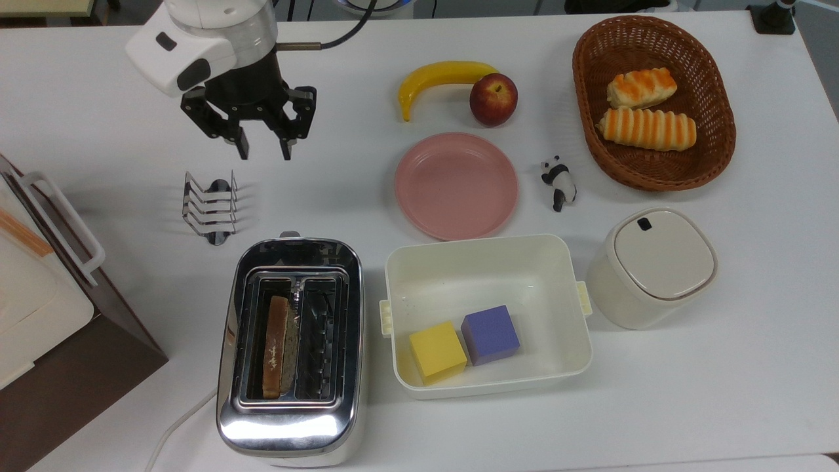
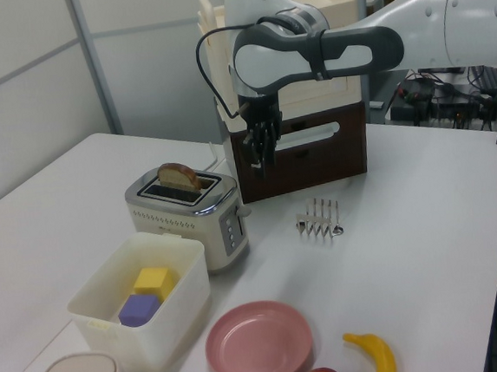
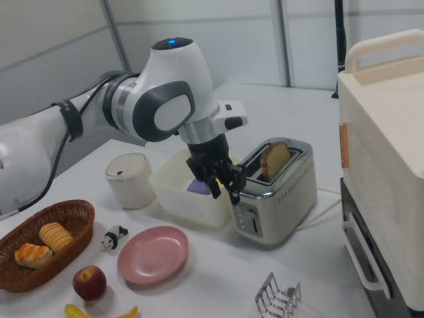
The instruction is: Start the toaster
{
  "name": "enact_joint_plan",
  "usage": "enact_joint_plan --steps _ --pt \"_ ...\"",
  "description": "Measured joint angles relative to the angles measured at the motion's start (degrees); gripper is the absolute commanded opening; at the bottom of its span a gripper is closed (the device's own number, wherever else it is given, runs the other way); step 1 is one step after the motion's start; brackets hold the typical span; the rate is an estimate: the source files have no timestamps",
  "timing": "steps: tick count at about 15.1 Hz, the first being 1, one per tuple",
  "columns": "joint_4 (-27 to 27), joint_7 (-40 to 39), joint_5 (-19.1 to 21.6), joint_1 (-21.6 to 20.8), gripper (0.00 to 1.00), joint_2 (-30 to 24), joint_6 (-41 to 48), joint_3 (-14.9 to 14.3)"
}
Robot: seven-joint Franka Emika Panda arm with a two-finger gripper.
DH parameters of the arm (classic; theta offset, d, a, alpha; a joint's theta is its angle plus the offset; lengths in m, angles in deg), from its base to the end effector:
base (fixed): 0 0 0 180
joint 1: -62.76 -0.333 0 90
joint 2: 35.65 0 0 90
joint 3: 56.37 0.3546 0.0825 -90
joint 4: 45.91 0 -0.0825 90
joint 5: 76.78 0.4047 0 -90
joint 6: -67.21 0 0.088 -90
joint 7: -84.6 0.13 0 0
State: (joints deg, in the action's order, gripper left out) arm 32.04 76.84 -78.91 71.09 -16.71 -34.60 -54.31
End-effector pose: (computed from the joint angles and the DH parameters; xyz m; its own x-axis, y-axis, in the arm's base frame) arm 0.6985 -0.0848 0.5532 0.9962 0.0310 0.0817 0.0281 -0.9989 0.0366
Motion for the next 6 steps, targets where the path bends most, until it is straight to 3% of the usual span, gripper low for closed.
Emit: enact_joint_plan --steps 6 --pt "0.0 -1.0 0.0 0.7 1.00 -1.8 4.0 0.0"
